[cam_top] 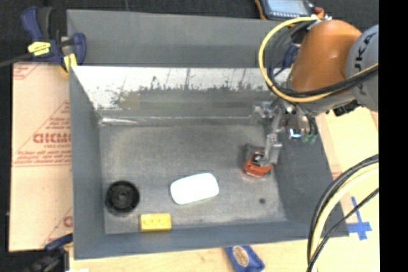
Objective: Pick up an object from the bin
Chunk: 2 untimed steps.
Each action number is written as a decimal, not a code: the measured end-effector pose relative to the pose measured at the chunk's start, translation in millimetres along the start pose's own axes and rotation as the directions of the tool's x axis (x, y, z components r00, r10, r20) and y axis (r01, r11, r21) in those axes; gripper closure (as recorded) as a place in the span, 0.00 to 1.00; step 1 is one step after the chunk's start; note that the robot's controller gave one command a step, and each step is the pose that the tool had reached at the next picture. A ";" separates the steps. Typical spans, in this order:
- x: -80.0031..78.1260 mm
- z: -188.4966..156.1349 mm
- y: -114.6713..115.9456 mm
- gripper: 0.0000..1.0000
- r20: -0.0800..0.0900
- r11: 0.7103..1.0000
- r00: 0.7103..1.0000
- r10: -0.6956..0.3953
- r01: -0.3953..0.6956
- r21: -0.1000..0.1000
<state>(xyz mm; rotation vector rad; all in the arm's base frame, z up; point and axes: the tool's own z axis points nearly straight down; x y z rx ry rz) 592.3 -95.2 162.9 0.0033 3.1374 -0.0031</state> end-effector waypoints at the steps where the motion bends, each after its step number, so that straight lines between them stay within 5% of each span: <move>1: 45.2 43.5 19.4 0.00 0.004 0.998 0.998 0.070 -0.070 -0.002; 2: 39.6 87.5 58.4 1.00 -0.003 0.998 0.998 0.067 -0.067 -0.001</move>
Offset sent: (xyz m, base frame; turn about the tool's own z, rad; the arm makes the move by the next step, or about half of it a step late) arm -0.0399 0.0590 -0.0881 0.0709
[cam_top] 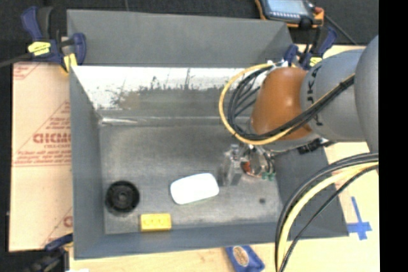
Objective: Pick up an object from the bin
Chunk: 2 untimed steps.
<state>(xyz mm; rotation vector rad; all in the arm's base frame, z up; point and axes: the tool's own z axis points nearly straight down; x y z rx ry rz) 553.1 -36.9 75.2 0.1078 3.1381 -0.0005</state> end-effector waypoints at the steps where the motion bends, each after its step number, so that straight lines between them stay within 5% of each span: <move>1: 0.0 0.0 -0.2 1.00 0.000 1.000 1.000 -0.001 0.001 0.000; 2: 0.6 -39.9 3.2 1.00 -0.008 1.000 1.000 -0.011 0.011 0.000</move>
Offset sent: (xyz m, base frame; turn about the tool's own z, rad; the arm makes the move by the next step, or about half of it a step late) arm 0.0056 0.0122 0.1287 -0.0338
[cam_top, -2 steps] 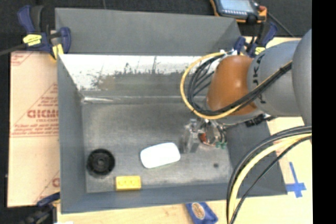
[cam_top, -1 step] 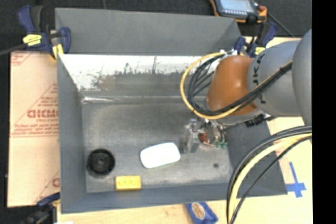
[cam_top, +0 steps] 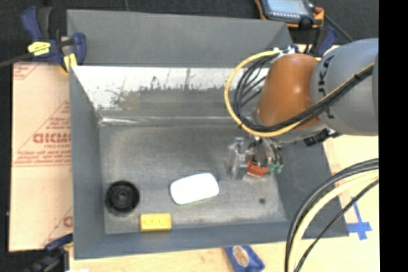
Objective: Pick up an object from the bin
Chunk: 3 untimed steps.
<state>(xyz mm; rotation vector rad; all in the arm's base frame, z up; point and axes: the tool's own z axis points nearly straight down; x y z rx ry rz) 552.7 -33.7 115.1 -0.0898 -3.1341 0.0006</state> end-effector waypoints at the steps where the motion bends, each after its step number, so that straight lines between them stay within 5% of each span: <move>1: 7.6 -102.5 -21.4 0.00 0.012 1.000 0.999 0.030 -0.030 0.000; 2: 8.3 -101.6 -21.3 0.00 0.009 1.000 1.000 0.029 -0.029 0.000; 3: 24.4 -63.6 30.9 0.00 0.013 0.998 0.998 0.064 -0.064 -0.001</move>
Offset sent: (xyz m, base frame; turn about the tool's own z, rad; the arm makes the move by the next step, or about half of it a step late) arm 0.0000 0.0000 0.0000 0.0000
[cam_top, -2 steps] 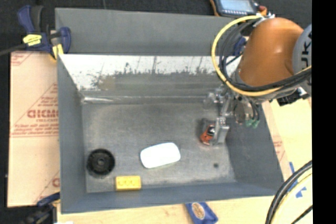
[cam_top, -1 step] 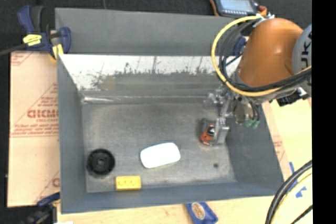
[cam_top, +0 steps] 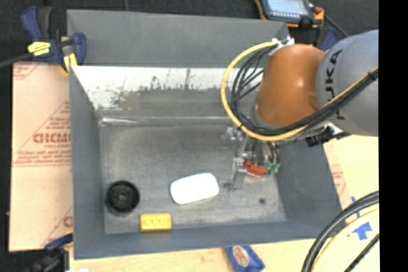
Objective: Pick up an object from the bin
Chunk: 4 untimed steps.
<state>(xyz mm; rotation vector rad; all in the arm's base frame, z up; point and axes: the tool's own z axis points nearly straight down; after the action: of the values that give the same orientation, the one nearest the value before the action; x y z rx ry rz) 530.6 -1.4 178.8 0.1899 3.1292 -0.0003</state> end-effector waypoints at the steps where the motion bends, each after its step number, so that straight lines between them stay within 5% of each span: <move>1: 20.5 36.4 12.9 0.00 -0.004 0.999 0.999 -0.052 0.052 -0.004; 2: 2.5 86.4 21.4 0.00 0.000 0.986 0.986 -0.167 0.167 0.002; 3: 32.9 106.0 44.0 0.00 -0.008 0.995 0.995 -0.096 0.096 -0.001; 4: 35.3 106.0 47.8 1.00 -0.002 0.996 0.996 -0.094 0.094 0.000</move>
Offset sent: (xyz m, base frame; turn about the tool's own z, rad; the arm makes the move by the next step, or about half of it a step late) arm 0.0060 0.0339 -0.1036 -0.1896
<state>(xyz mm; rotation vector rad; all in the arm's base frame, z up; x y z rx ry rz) 502.0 50.2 72.6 0.0419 3.1370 -0.0008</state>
